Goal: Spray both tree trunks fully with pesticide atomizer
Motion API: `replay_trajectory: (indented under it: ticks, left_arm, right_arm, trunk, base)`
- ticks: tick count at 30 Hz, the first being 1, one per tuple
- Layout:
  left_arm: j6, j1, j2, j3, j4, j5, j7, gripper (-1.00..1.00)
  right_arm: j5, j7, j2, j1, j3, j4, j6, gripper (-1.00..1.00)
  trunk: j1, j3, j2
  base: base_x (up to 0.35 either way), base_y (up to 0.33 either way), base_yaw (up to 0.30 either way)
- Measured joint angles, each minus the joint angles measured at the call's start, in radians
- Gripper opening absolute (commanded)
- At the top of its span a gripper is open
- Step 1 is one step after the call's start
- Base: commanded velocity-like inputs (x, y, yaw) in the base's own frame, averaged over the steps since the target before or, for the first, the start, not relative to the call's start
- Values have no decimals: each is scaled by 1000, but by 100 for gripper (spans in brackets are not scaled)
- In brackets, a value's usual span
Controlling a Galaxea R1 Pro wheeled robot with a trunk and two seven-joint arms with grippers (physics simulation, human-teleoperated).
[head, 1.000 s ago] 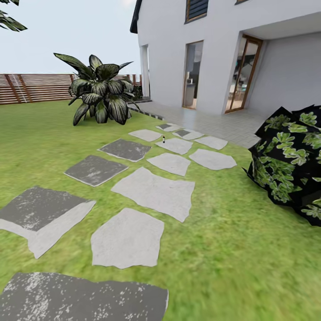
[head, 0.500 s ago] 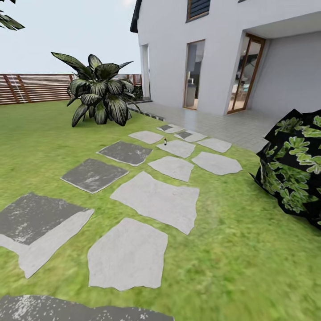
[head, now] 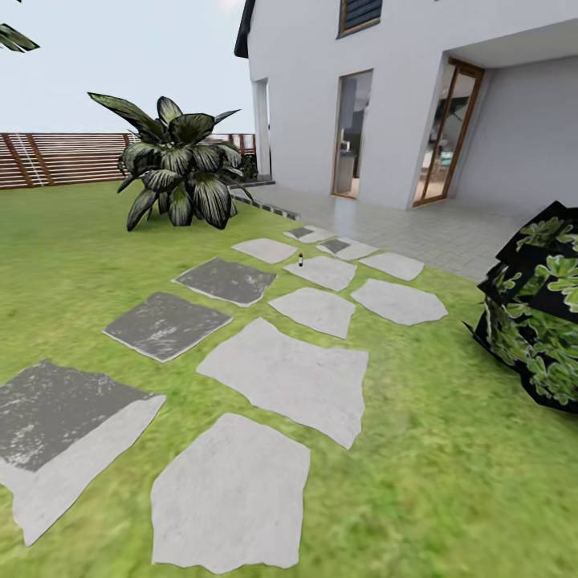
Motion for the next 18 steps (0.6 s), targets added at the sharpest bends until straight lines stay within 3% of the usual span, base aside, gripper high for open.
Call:
replay_trajectory:
  ticks: [18]
  left_arm:
    - [0,0,0,0,0,0,0,100]
  right_arm:
    - [0,0,0,0,0,0,1,100]
  trunk:
    - [0,0,0]
  base:
    - [340,79,0]
